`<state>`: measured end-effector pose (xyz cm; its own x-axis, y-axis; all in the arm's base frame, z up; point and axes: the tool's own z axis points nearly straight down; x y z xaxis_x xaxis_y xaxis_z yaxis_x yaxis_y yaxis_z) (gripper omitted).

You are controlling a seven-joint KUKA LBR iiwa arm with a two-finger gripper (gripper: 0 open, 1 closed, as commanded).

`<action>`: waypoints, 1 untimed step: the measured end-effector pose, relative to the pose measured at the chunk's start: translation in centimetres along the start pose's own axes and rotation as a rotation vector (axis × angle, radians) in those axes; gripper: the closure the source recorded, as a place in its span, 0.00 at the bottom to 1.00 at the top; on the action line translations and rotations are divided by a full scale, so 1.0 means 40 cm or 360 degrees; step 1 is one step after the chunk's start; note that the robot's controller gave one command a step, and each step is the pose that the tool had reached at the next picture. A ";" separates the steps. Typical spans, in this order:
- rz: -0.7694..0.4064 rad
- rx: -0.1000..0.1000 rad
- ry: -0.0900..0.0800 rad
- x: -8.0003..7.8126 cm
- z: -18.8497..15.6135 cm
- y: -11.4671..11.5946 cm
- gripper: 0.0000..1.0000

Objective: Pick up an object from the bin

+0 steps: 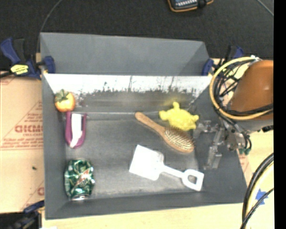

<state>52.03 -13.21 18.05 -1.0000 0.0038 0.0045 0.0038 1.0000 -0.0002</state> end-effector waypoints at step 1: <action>-0.0010 0.0002 -0.0012 -0.004 -0.011 0.002 0.00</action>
Offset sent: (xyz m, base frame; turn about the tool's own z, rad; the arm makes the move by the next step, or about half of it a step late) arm -0.0487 0.0218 -0.1105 -0.1773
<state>52.20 -13.14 18.47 -1.0000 -0.0022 -0.0031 -0.0022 1.0000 -0.0018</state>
